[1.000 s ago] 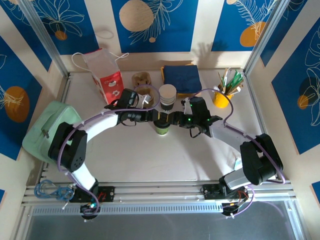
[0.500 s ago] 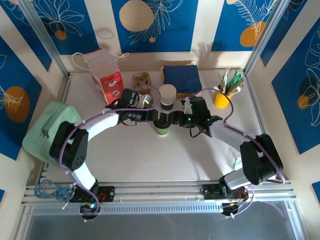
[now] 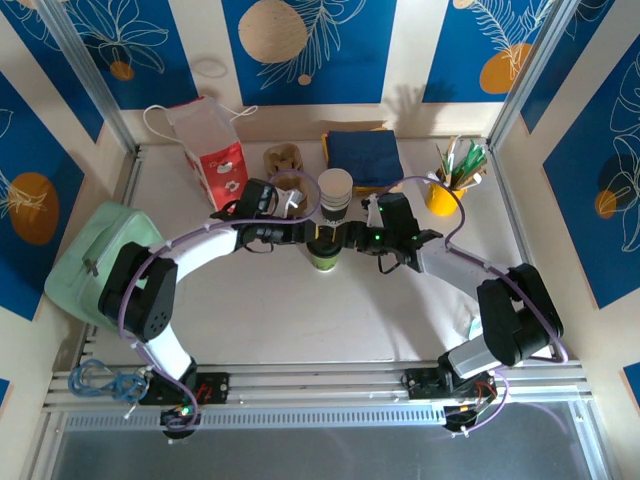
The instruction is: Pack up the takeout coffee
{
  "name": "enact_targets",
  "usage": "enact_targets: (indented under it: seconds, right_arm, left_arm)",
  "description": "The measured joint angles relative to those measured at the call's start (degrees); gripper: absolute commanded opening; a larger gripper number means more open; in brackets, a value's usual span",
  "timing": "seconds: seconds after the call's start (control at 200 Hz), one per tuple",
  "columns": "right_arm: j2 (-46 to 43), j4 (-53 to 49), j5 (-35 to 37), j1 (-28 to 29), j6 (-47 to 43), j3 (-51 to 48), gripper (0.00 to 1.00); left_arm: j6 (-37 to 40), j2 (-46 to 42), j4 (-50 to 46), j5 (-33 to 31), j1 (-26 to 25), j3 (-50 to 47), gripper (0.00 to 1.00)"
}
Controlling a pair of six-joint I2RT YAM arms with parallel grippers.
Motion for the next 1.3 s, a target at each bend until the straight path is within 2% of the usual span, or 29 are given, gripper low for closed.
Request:
enact_targets:
  seconds: [0.76,1.301]
  right_arm:
    - [0.1,-1.3,3.1,1.3,2.2,0.8,0.56]
    - [0.1,-4.1,7.2,2.9,9.3,1.9,0.56]
  left_arm:
    - [-1.1,-1.6,6.0,0.3,0.8,-4.9,0.47]
    - [-2.1,-1.6,12.0,0.9,0.6,-7.8,0.45]
